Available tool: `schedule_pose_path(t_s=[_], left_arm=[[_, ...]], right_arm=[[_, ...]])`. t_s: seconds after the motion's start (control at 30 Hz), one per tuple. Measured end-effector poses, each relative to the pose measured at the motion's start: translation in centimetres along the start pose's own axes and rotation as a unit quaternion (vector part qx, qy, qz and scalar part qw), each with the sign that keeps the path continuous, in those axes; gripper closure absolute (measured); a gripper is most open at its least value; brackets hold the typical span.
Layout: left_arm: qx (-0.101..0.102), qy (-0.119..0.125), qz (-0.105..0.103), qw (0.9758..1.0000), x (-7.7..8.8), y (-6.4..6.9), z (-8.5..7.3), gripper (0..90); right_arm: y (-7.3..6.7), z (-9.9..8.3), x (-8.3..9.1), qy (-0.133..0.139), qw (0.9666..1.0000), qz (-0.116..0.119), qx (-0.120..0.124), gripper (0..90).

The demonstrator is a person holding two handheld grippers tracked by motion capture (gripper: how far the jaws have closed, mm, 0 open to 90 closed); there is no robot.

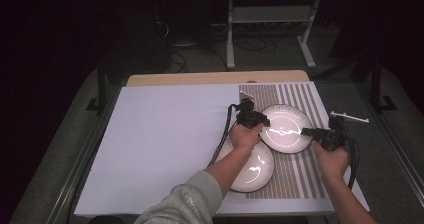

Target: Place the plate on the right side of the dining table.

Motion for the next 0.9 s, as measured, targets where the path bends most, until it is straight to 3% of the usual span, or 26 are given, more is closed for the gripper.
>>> schedule_pose_path(t_s=[0.17, 0.57, 0.9], left_arm=[[-0.004, 0.0, 0.006, 1.0, -0.09, -0.05, 0.01, 65.3], [0.007, 0.001, -0.009, 0.9999, -0.16, 0.1, 0.08, 59.1], [-0.012, -0.006, -0.003, 0.9999, -0.02, 0.22, 0.15, 52.5]], right_arm=[[-0.05, 0.03, 0.01, 0.002, 1.0, 0.001, 0.002, 71.3], [0.0, 0.16, 0.08, 0.008, 1.0, 0.001, 0.004, 69.1], [0.14, 0.48, 0.44, 0.021, 0.9998, -0.001, 0.003, 68.0]])
Point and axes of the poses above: each handheld gripper's, and its own axes: x roughly backward along the jaws, z roughly out of its top, y roughly to its right, the point moved 9 cm from there along -x, roughly forward along the jaws, and after that the axes turned 15 degrees about -z, right-handed, at the moved point
